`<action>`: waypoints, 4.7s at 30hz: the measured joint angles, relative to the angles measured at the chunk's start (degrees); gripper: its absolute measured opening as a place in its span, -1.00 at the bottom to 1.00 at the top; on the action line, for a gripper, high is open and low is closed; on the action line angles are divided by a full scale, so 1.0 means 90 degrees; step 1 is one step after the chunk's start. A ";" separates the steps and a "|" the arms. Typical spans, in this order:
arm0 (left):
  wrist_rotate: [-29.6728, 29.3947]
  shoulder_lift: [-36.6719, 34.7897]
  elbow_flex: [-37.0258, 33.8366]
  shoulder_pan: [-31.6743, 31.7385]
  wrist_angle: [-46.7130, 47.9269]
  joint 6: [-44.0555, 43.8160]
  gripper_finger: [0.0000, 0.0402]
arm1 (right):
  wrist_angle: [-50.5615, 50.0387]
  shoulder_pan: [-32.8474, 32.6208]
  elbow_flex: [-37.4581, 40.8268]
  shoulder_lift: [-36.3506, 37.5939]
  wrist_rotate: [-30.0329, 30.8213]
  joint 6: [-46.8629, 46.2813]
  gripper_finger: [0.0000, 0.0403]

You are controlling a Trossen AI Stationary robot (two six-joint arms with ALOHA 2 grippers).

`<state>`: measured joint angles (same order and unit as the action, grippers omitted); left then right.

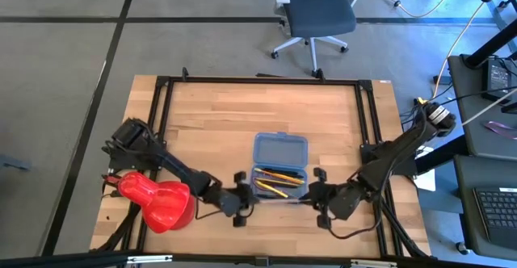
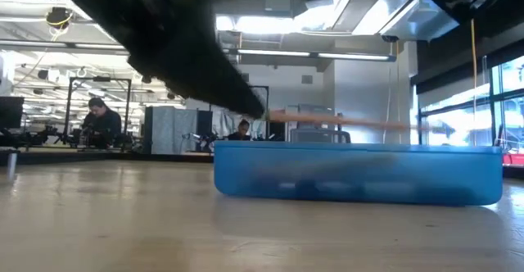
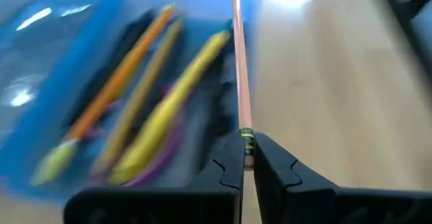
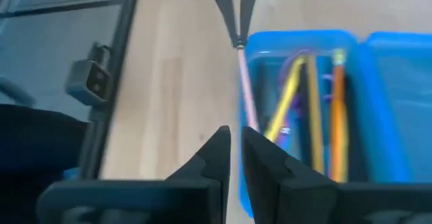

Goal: Pick & place school supplies into a supply box
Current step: Put the bottom right white pencil into the blue supply box, then close the blue supply box

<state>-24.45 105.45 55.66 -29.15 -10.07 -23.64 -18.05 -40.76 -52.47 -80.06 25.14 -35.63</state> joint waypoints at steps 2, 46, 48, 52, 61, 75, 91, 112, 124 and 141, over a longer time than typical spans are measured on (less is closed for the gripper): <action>0.0016 -0.0085 0.0000 0.0230 0.0370 -0.0010 -0.97 | -0.0286 -0.0007 0.0000 0.0137 0.0250 0.0019 -0.79; 0.2072 -0.0357 0.0000 0.1682 0.0291 0.0648 -0.75 | 0.1737 0.1712 0.4156 0.1930 -0.0264 0.0156 -0.79; 0.2196 -0.0359 0.0000 0.1720 0.0242 0.0660 -0.79 | 0.2110 0.1970 0.4448 0.1982 -0.0441 0.0309 -0.79; 0.2460 -0.0359 0.0000 0.1743 0.0211 0.0658 -0.92 | 0.2604 0.2371 0.4817 0.1983 -0.0431 0.0612 -0.79; 0.2605 -0.0007 0.0000 0.1781 0.0062 0.0660 -0.99 | 0.3214 0.2870 0.4942 0.1980 -0.0472 0.1504 -0.68; 0.2890 0.0195 0.0000 0.1975 0.0370 0.0925 -0.99 | 0.3196 0.3218 0.4942 0.1978 -0.0503 0.1179 -0.07; 0.2861 0.0247 0.0017 0.2146 0.0737 0.1049 -0.99 | 0.3406 0.3439 0.4920 0.1147 -0.0659 0.0711 -0.06; 0.2886 0.0394 0.0005 0.2244 0.0455 0.1025 -0.99 | 0.5195 0.3471 0.4957 0.0645 -0.0270 0.4242 -0.06; 0.2828 0.0399 0.0000 0.2244 0.0399 0.0927 -0.99 | 0.6556 0.3471 0.4945 0.0652 -0.0250 0.6809 -0.06; 0.2601 0.0372 -0.0010 0.2259 0.0307 0.0930 -0.99 | 0.7129 0.3461 0.4942 0.0657 -0.0661 0.7315 -0.06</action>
<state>-1.04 108.79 55.57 -8.82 -7.31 -15.27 46.11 -9.61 -7.99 -74.15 19.19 30.21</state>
